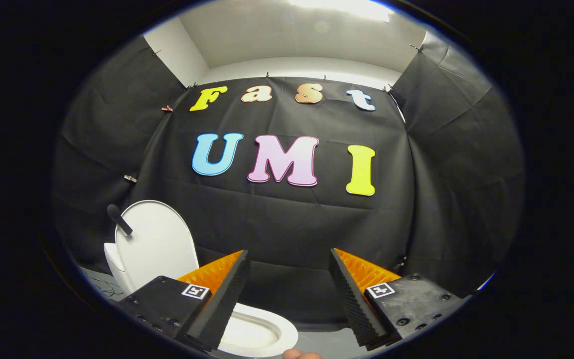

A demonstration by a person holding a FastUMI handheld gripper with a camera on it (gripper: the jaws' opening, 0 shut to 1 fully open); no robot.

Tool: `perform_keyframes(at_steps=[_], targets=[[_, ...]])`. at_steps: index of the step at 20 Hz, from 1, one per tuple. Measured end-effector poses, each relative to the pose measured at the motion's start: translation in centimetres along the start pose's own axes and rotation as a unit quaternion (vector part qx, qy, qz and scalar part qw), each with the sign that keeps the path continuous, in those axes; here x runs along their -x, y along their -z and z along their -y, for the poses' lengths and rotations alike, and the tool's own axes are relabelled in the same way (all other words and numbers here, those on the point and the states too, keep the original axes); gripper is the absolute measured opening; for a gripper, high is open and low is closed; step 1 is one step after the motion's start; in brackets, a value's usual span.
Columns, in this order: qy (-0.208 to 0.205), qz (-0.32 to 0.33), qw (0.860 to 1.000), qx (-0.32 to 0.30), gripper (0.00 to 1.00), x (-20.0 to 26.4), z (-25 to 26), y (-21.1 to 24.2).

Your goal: Open the toilet lid.

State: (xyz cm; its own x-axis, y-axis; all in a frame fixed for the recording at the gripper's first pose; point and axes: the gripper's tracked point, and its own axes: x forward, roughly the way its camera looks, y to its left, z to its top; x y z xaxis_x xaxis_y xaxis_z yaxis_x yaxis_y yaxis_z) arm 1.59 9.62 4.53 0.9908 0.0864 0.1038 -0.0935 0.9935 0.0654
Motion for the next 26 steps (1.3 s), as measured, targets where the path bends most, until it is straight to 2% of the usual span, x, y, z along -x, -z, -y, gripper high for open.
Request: perform_keyframes(at_steps=[26], targets=[[-0.017,-0.012,1.0,0.005,0.98,-0.1,-0.8,0.9]])
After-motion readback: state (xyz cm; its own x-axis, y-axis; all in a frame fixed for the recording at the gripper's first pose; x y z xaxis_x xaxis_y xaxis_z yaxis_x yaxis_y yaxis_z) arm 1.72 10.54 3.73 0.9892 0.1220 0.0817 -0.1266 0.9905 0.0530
